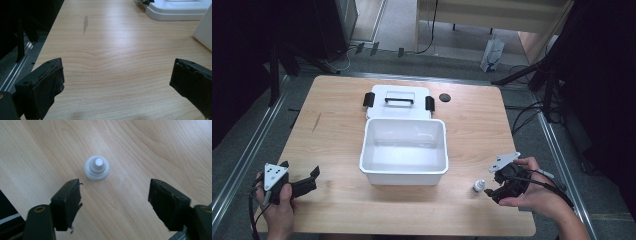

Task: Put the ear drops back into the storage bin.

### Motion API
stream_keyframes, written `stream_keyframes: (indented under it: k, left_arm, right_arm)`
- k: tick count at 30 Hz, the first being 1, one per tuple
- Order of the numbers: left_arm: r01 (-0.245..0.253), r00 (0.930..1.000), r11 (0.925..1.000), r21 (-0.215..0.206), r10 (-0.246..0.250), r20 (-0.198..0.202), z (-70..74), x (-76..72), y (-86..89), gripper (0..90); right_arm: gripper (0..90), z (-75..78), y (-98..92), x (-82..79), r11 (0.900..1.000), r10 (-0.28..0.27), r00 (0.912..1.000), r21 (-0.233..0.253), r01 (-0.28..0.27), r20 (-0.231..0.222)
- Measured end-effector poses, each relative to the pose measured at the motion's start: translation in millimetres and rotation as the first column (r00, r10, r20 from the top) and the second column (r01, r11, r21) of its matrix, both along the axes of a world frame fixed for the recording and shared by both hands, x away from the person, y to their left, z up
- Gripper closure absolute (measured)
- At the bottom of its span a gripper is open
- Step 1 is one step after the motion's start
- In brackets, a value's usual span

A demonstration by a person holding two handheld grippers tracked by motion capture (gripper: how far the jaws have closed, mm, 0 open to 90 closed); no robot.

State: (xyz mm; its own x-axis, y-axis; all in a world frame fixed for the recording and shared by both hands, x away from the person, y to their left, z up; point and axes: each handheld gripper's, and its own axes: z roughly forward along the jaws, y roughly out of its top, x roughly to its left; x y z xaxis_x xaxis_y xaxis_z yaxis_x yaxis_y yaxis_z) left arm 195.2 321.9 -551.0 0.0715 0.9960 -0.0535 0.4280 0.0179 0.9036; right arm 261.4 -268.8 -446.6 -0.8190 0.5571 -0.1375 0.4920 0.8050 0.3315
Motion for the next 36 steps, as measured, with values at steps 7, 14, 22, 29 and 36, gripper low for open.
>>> stream_keyframes:
  k: [7,14,22,29,36]
  left_arm:
    - [-0.001,1.0,1.0,-0.003,0.001,0.0,0.0,0.1,0.1,0.0]
    - [0.0,1.0,1.0,-0.007,0.0,0.0,-0.1,0.2,0.7,0.0]
    - [-0.001,1.0,0.9999,-0.011,0.001,-0.001,-0.1,0.4,0.8,0.0]
    - [0.0,1.0,0.9999,-0.011,0.0,0.0,-0.1,0.5,0.8,0.0]
    - [0.0,1.0,0.9999,-0.01,0.0,-0.001,-0.1,0.6,0.7,0.0]
  right_arm:
    - [43.4,-1.2,14.8,4.1,0.996,0.058,0.9964,-0.068,-0.063,-0.061]
    - [55.3,-1.8,26.9,11.3,0.99,0.089,0.9879,-0.097,-0.101,-0.127]
    - [65.7,-4.8,32.6,17.5,0.987,0.104,0.9832,-0.107,-0.121,-0.15]
    - [70.3,-6.3,38.5,19.5,0.981,0.117,0.9814,-0.138,-0.138,-0.152]
    - [71.6,-7.6,39.5,19.8,0.979,0.125,0.9792,-0.139,-0.148,-0.16]
